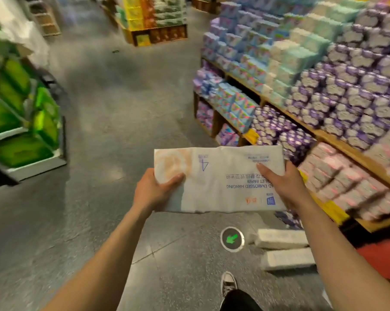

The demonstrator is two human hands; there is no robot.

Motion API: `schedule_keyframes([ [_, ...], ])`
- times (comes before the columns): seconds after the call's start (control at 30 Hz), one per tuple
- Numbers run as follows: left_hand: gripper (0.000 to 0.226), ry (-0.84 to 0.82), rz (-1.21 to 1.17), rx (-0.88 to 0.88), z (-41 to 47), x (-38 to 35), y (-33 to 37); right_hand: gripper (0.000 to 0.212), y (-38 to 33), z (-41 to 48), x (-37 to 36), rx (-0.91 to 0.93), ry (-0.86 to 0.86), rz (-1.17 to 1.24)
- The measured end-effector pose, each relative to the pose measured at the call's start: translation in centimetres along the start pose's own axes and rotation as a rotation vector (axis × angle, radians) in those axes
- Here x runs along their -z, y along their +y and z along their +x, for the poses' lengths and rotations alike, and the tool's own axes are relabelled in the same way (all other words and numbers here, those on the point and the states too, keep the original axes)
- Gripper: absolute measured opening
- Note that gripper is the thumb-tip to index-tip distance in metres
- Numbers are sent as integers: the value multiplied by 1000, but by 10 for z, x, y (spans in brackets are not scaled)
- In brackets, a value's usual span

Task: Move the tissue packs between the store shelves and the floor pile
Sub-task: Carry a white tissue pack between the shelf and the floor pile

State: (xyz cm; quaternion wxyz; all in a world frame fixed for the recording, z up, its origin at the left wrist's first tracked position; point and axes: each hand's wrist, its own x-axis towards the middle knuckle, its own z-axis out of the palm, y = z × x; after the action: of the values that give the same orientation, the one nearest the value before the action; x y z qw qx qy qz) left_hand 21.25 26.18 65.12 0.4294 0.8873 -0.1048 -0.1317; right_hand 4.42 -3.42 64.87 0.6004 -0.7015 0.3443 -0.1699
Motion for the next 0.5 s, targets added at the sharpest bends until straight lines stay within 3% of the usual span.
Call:
schedule_keyframes([
  [0.1, 60, 115, -55, 72, 26, 52, -48, 68, -21, 42, -87, 21, -134, -21],
  [0.2, 62, 248, -142, 175, 52, 93, -90, 60, -39, 80, -174, 67, -283, -48],
  [0.4, 64, 509, -341, 393, 96, 176, -159, 78, -79, 144, -351, 119, -586, -129],
  [0.5, 64, 652, -362, 457, 113, 222, -184, 75, -104, 162, -435, 162, -745, -137],
])
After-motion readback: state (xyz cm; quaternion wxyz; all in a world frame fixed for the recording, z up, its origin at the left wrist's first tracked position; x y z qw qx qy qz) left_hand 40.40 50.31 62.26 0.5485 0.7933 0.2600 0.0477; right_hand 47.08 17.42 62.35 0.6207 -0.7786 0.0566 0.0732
